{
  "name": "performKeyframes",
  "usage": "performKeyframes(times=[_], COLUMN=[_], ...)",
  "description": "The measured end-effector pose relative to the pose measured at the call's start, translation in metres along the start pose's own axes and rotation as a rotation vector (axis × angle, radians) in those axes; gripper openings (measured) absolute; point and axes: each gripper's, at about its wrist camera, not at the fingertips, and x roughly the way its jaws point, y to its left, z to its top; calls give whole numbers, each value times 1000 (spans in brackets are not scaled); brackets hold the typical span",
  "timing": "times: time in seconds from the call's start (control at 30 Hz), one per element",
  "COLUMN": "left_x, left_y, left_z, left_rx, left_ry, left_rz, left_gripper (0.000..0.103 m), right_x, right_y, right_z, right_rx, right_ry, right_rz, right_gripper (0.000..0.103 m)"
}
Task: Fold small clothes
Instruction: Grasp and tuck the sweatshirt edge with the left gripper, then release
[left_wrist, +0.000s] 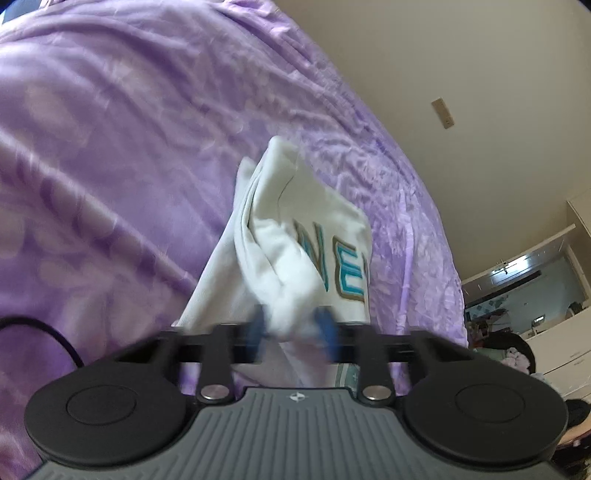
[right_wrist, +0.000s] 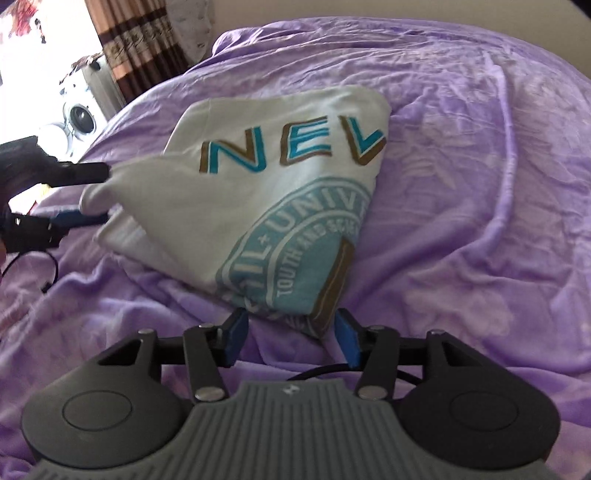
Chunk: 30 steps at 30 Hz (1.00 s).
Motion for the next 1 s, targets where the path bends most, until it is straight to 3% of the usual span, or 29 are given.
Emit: performKeyframes(times=[0.1, 0.17, 0.2, 0.23, 0.27, 0.37, 0.47, 0.63, 1.0], left_x=[-21, -29, -29, -26, -19, 2, 10, 14, 12], left_y=[-28, -51, -56, -56, -47, -3, 21, 23, -3], left_z=[-3, -7, -9, -11, -11, -11, -17, -16, -21], left_rx=[178, 331, 394, 426, 407, 281, 211, 200, 303], left_ry=[-81, -105, -98, -82, -55, 14, 52, 80, 132], left_rz=[-6, 70, 113, 175, 237, 281, 284, 336, 514], left_gripper=[13, 13, 12, 12, 12, 11, 11, 12, 28], right_x=[7, 8, 8, 10, 10, 12, 18, 22, 17], right_y=[3, 3, 2, 0, -3, -12, -21, -22, -26], right_z=[-2, -1, -1, -1, 0, -2, -6, -10, -17], right_rx=[-24, -27, -21, -11, 2, 46, 79, 68, 66], right_ry=[3, -3, -4, -2, -1, 9, 23, 34, 73], right_rz=[-10, -17, -21, -26, -32, -37, -19, -23, -43], right_gripper=[48, 46, 41, 38, 30, 7, 3, 0, 0])
